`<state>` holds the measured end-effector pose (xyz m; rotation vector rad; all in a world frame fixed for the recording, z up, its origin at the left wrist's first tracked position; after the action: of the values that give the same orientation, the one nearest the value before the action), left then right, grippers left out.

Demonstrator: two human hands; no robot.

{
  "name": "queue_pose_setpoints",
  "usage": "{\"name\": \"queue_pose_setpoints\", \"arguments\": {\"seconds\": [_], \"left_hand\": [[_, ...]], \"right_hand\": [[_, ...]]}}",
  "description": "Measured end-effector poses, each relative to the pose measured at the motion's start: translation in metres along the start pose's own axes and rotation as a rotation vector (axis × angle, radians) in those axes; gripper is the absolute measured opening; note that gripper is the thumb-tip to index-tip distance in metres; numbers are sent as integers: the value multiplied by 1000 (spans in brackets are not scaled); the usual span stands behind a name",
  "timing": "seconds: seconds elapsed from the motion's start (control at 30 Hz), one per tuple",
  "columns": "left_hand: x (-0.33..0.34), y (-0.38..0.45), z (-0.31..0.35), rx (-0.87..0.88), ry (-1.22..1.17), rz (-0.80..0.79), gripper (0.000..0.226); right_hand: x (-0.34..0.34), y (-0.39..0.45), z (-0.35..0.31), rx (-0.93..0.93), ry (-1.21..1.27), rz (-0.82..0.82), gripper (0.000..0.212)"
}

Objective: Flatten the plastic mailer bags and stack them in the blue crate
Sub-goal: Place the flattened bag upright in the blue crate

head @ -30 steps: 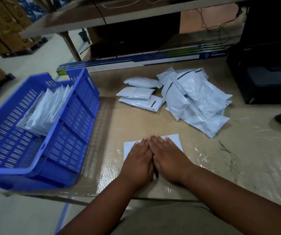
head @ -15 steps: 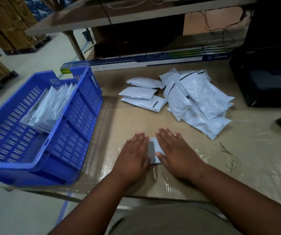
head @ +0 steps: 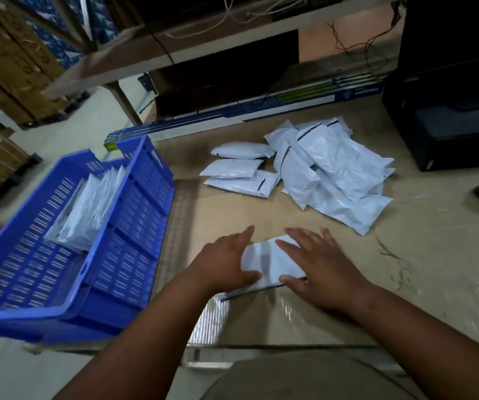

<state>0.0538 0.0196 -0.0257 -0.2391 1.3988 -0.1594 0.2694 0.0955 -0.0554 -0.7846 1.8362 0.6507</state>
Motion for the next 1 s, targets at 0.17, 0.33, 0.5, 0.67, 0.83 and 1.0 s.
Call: {"name": "queue_pose_setpoints", "arguments": {"seconds": [0.17,0.33,0.5,0.67,0.83,1.0], "left_hand": [[-5,37,19,-104,193,-168,77],[-17,47,20,-136,180,-296,65],[-15,44,14,-129,59,-368,67],[-30,39,-4,-141,-169,-280,51],[-67,26,-35,-189,-196,-234,36],[-127,7,-69,-276,-164,-163,38]], "right_hand": [[0,-2,-22,-121,20,113,33],[8,-2,-30,-108,-84,113,7],[9,1,-36,-52,-81,-67,10],[-4,10,-43,21,-52,-99,17],[-23,46,-93,-53,-8,-102,17],[-54,98,-149,-114,38,-69,22]]}}
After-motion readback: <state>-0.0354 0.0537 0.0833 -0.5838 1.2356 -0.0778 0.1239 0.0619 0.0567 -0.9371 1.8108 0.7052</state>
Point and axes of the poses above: each hand's wrist, its own y-axis towards the middle knuckle, its own x-axis out of the palm, z = x × y, the point moved 5 cm from there along y, towards the middle knuckle, and after that the axes turned 8 degrees about x, right-handed, at the moved point
